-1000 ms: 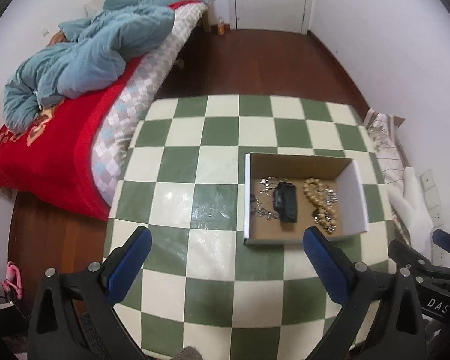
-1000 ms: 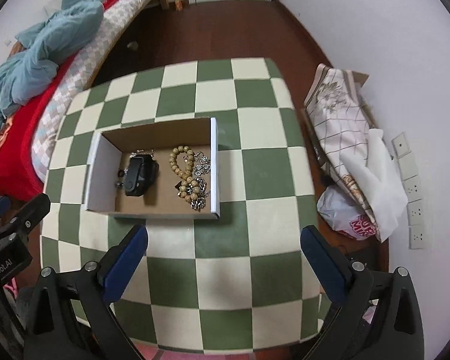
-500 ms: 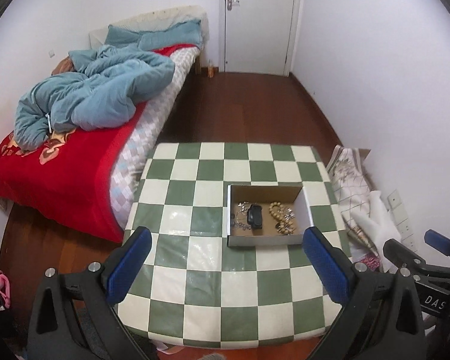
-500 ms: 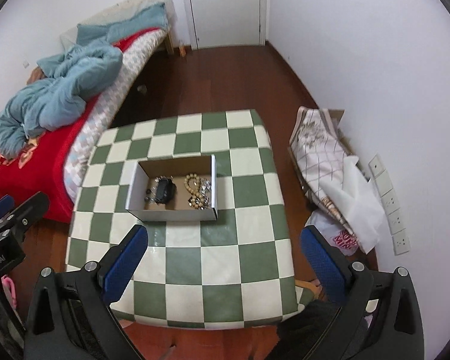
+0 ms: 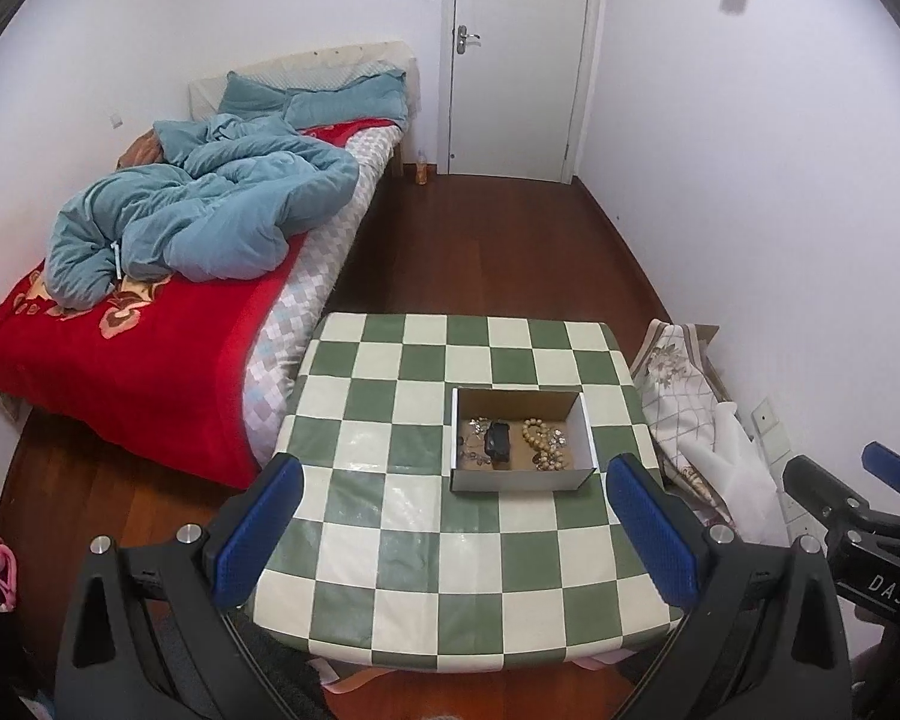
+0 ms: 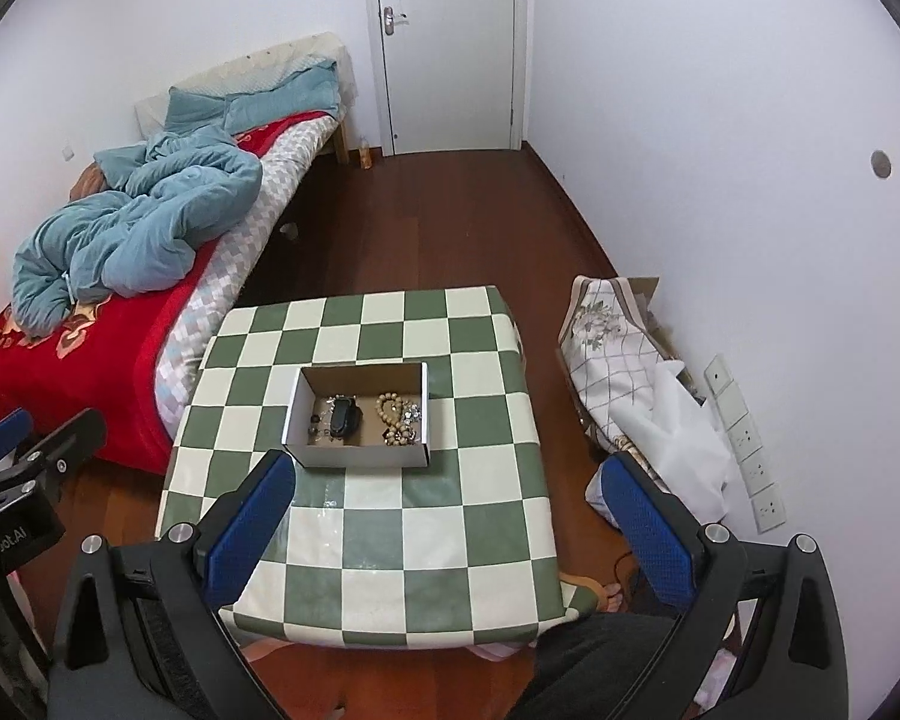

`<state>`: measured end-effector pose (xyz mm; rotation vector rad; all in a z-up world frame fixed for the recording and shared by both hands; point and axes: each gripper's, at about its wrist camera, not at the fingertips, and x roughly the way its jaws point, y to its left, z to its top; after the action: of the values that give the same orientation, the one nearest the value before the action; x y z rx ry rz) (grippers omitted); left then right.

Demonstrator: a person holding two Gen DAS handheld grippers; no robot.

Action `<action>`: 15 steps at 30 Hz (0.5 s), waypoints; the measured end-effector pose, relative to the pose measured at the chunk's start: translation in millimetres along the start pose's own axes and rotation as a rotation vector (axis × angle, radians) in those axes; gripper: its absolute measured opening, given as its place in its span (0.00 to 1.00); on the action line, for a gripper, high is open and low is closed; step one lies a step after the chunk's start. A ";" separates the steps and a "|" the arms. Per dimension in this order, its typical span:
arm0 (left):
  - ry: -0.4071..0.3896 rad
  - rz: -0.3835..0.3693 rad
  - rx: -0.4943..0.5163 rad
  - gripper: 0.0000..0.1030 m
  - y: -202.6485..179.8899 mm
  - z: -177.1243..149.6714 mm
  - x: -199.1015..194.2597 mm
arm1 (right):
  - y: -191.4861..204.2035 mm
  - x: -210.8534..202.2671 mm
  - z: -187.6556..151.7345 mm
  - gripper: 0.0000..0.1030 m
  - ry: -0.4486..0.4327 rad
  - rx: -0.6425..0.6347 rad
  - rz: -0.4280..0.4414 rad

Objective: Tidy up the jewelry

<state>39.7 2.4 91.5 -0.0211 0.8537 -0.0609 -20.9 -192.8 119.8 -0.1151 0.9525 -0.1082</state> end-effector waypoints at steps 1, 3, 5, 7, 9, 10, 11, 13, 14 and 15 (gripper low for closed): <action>-0.002 0.008 0.000 1.00 -0.3 1.7 -0.9 | 0.7 -1.7 2.0 1.00 -0.002 -0.005 -0.005; 0.005 0.024 0.004 1.00 -1.7 6.2 -0.9 | 2.2 -3.7 6.6 1.00 -0.005 -0.011 -0.006; 0.004 0.031 0.000 1.00 -2.7 11.9 2.1 | 2.9 -3.0 14.4 1.00 -0.004 -0.011 0.001; 0.002 0.031 -0.009 1.00 -3.2 17.1 5.6 | 4.6 -1.4 20.9 1.00 -0.010 -0.016 -0.004; 0.002 0.042 -0.006 1.00 -4.6 21.0 9.8 | 6.4 2.5 28.2 1.00 -0.017 -0.021 -0.015; 0.003 0.044 -0.003 1.00 -5.8 23.6 13.3 | 7.4 4.9 31.3 1.00 -0.015 -0.021 -0.017; 0.004 0.050 -0.003 1.00 -6.0 24.7 15.5 | 8.5 8.1 34.9 1.00 -0.016 -0.022 -0.015; 0.016 0.051 -0.003 1.00 -7.3 27.4 21.6 | 10.0 13.7 39.2 1.00 -0.014 -0.023 -0.028; 0.018 0.052 -0.004 1.00 -7.9 28.8 25.0 | 10.6 18.4 42.0 1.00 -0.007 -0.023 -0.027; 0.022 0.059 -0.001 1.00 -8.5 29.5 27.1 | 10.9 21.1 43.7 1.00 -0.004 -0.023 -0.027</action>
<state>79.4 -7.9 90.8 0.0042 0.8756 -0.0056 27.3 -182.8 126.3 -0.1495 0.9486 -0.1222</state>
